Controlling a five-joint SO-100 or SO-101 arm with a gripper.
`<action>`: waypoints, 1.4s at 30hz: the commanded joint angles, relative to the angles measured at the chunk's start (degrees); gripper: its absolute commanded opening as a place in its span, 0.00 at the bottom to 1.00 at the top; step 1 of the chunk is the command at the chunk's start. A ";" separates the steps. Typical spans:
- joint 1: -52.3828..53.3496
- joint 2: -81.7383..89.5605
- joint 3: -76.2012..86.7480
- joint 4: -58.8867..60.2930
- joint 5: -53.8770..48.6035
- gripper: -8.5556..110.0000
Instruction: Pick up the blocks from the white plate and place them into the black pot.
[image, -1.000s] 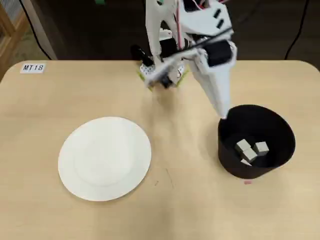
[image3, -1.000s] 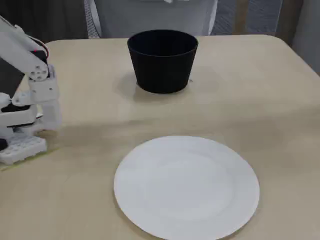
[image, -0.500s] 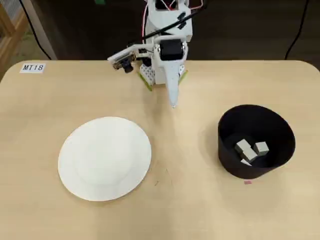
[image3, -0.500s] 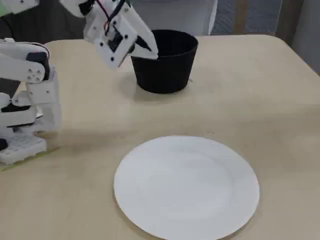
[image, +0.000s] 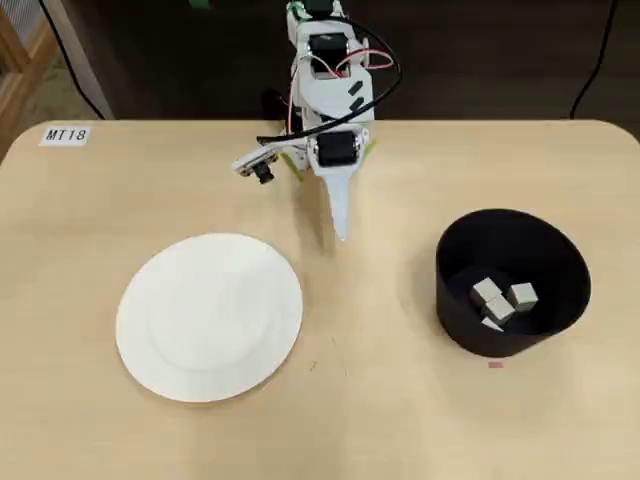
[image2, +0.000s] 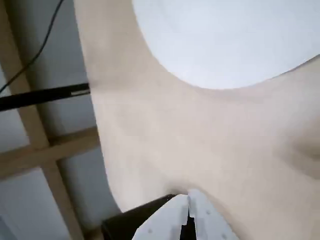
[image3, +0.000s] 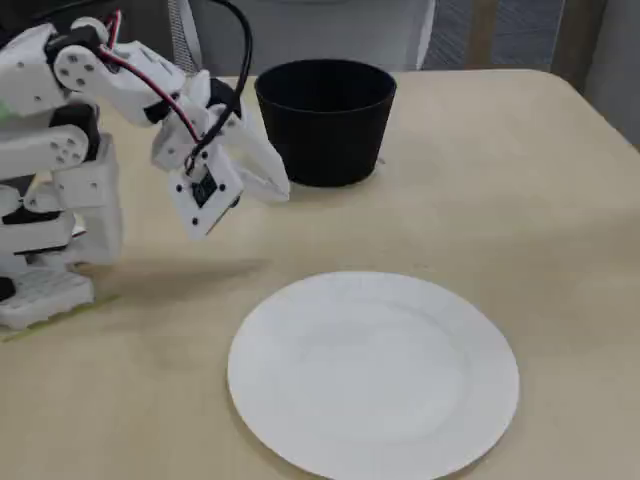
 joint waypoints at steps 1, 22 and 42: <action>-0.18 0.53 1.49 -0.18 -0.97 0.05; 1.41 0.53 3.52 -0.97 -3.78 0.05; 1.41 0.53 3.52 -0.97 -3.78 0.05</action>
